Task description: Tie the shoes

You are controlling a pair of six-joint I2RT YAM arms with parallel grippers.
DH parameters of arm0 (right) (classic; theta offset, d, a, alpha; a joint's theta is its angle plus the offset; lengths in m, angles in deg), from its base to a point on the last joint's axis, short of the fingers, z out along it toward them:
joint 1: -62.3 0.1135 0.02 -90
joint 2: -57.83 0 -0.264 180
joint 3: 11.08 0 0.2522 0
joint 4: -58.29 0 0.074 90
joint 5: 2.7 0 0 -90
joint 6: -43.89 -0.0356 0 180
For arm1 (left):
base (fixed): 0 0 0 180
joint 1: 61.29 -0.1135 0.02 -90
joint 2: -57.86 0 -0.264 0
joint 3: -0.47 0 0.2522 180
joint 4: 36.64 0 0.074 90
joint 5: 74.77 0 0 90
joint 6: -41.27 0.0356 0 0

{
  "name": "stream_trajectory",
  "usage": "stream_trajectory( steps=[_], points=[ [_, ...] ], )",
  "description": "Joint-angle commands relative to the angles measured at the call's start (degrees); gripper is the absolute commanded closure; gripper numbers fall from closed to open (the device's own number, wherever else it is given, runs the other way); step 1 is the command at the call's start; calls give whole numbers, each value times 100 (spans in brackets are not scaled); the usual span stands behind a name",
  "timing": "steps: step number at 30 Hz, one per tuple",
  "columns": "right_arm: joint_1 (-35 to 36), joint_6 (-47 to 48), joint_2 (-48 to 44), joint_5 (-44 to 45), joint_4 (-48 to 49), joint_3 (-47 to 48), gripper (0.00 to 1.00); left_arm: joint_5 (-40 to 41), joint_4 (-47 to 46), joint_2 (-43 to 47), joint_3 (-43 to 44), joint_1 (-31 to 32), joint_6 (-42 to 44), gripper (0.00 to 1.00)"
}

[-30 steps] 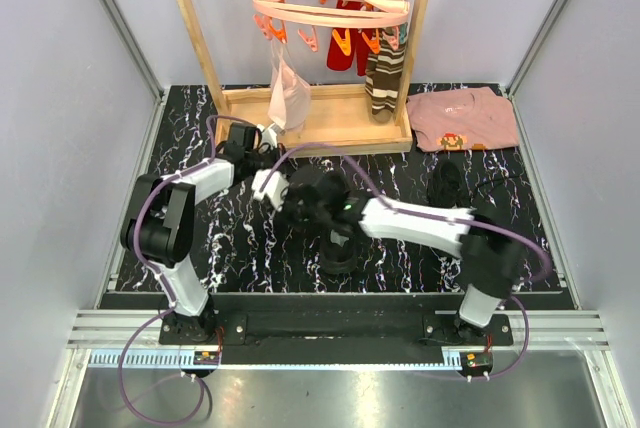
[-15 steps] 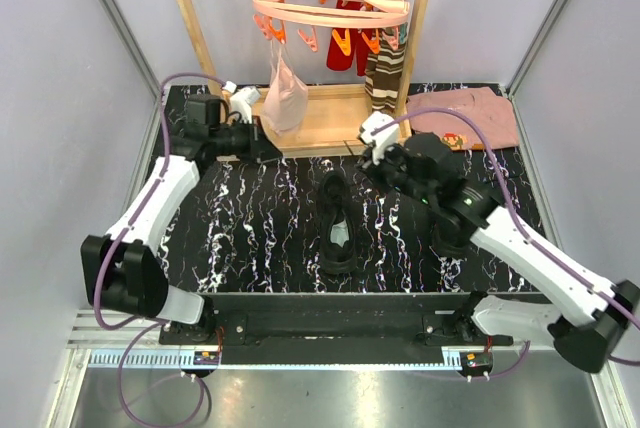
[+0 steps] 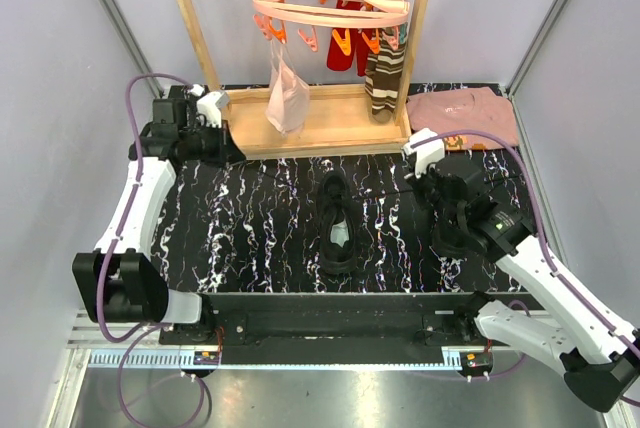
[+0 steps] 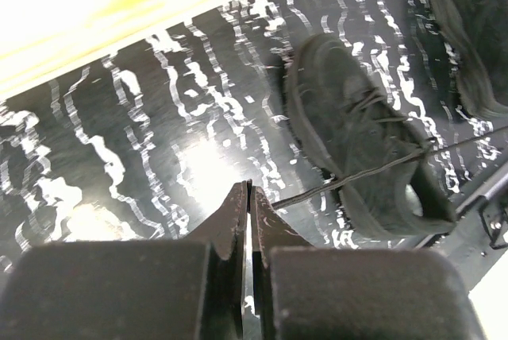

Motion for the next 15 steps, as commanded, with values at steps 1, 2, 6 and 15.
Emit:
stream_trajectory(
  steps=[1,2,6,15],
  points=[
    [-161,144,-189,574,-233,-407,100,-99,195,98,209,-385,356,100],
    [-179,162,-224,645,-285,-591,100,-117,239,107,182,-420,399,100],
    [-223,233,-400,698,-338,-838,100,-82,283,212,-89,-648,488,100],
    [-241,487,-400,663,-312,-1172,100,-38,248,335,-442,-1115,575,100]
  ],
)
